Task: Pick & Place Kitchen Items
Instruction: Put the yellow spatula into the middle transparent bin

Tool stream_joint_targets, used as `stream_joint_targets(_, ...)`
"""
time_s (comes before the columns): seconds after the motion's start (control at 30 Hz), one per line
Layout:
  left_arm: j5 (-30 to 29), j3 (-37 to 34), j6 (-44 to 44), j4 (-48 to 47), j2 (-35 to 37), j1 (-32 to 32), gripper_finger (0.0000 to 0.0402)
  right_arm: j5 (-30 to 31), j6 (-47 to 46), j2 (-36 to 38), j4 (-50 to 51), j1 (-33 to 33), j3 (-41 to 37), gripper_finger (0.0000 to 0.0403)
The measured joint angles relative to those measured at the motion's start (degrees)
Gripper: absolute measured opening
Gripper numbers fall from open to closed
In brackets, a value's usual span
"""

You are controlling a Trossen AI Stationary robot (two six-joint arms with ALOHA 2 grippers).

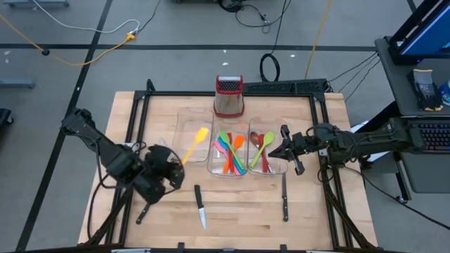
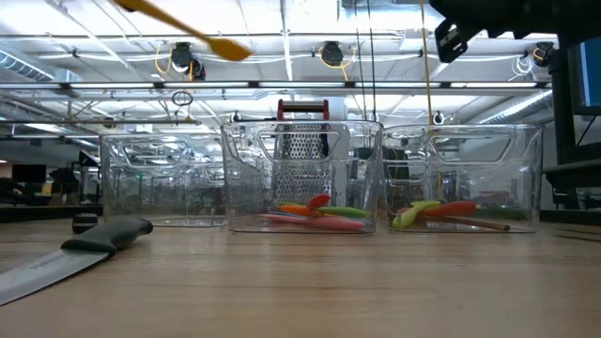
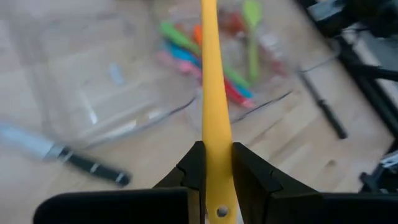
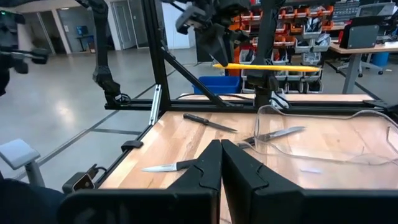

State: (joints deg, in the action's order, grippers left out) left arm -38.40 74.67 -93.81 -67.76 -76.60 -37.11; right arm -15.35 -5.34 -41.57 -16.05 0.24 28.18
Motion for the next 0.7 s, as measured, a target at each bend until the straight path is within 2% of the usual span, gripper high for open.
stream_joint_targets(0.43, -0.23, 0.00, 36.32, 29.90, 0.00, 10.32, 0.0051, 0.07, 9.10, -18.28, -26.55, 3.84, 0.00, 0.0002)
stream_joint_targets(0.57, 5.52, 0.00, 45.56, 37.11, 0.00, 13.88, 0.0051, 0.13, 9.09, -22.81, -33.51, 3.95, 0.00, 0.0002)
stream_joint_targets(0.7, 12.23, 0.00, 50.69, 42.04, 0.00, 17.32, 0.0051, 1.67, 9.09, -26.39, -40.42, 3.95, 0.00, 0.0002)
